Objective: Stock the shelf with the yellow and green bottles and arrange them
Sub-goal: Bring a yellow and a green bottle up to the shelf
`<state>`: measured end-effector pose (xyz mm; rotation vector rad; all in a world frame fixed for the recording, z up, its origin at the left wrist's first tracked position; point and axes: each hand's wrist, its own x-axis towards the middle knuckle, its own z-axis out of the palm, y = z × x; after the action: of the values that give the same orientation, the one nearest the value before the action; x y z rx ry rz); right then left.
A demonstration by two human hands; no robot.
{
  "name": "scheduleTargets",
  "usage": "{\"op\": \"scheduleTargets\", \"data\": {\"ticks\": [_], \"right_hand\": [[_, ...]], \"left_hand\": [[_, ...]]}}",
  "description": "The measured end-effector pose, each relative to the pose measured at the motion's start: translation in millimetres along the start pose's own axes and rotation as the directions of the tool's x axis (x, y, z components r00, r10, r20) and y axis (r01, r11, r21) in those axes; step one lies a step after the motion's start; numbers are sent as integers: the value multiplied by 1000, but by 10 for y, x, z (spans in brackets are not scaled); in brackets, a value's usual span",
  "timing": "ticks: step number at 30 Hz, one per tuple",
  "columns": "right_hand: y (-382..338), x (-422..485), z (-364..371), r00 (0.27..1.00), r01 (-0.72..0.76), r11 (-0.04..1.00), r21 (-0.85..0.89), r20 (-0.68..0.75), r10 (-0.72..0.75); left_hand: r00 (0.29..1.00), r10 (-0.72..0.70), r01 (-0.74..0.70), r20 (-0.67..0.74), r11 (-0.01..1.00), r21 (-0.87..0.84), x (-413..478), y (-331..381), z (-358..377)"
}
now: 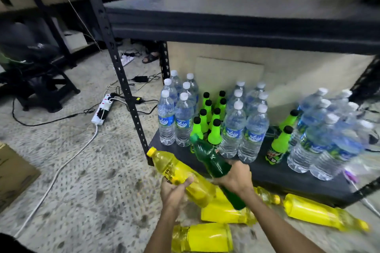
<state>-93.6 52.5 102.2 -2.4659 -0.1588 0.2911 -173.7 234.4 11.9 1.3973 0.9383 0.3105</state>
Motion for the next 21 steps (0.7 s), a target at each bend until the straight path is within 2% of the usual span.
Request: {"op": "scheduleTargets", "data": {"ticks": [4, 7, 12, 16, 21], "right_hand": [[-101, -233, -695, 982, 75, 988, 135, -182, -49], [-193, -403, -1268, 954, 139, 964, 226, -291, -69], [-328, -721, -2192, 889, 249, 910, 331, -452, -79], [-387, -956, -2875, 826, 333, 859, 389, -560, -67], [-404, -1159, -3713, 662, 455, 816, 356, -748, -43]], "left_hand": [[980, 175, -173, 93, 984, -31, -377, 626, 91], [918, 352, -350, 183, 936, -43, -688, 1051, 136], [771, 561, -562, 301, 822, -94, -1222, 1872, 325], [614, 710, -700, 345, 692, -176, -1632, 2562, 593], [436, 843, -789, 314, 526, -316, -2200, 3478, 933]]}}
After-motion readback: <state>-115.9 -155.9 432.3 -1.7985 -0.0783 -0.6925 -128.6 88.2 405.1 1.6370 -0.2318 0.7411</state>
